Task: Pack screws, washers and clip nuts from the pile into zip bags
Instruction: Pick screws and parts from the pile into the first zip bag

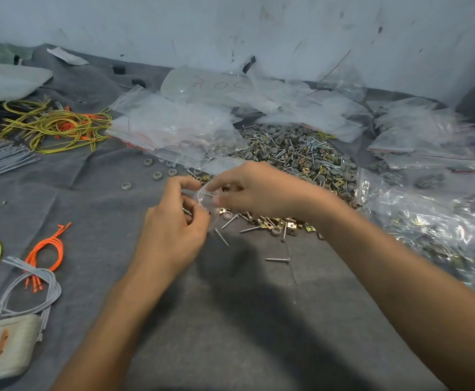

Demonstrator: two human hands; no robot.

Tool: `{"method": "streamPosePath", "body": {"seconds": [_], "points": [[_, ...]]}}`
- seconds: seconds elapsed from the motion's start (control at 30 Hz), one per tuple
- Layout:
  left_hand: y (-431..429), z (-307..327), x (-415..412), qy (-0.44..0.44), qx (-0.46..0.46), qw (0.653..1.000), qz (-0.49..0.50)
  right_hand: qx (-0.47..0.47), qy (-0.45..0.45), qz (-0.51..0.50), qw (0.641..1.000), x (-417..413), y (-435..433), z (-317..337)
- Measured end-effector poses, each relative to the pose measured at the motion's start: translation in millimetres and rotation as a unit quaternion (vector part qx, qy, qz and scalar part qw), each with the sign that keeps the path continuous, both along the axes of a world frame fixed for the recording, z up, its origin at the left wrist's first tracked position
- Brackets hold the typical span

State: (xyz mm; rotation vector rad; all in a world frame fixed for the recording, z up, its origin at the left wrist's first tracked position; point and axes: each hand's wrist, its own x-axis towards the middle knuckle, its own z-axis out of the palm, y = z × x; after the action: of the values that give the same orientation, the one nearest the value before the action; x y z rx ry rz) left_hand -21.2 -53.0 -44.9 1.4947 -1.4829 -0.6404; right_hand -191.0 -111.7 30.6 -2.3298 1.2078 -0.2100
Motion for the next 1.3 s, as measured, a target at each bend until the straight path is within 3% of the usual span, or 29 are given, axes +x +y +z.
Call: {"method": "streamPosePath", "body": {"seconds": [0.1, 0.23, 0.37, 0.5, 0.67, 0.87, 1.07, 1.3], "points": [[-1, 0, 0, -0.003, -0.001, 1.0, 0.006, 0.034, -0.091, -0.06, 0.993, -46, 0, 18], [0, 1, -3, -0.009, -0.005, 1.0, 0.0, -0.024, 0.066, -0.096, 0.993, -103, 3, 8], [0, 0, -6, -0.008, -0.007, 1.0, 0.002, -0.021, 0.212, -0.075, 0.974, -123, 11, -26], [1, -1, -8, -0.01, -0.005, 1.0, 0.007, -0.023, 0.2, -0.085, 0.976, -119, 16, -43], [0, 0, -8, -0.016, -0.002, 1.0, 0.008, -0.1, 0.198, -0.119, 0.968, -107, 22, -55], [0, 1, -6, -0.005, 0.003, 1.0, 0.007, -0.055, 0.128, -0.125, 0.982, -110, 25, -60], [1, 2, -6, -0.01, 0.001, 1.0, -0.003, 0.037, -0.1, -0.156, 0.982, -111, 30, -46], [3, 0, -8, -0.015, -0.003, 1.0, -0.009, 0.032, -0.215, -0.096, 0.971, -59, 26, -25]]}}
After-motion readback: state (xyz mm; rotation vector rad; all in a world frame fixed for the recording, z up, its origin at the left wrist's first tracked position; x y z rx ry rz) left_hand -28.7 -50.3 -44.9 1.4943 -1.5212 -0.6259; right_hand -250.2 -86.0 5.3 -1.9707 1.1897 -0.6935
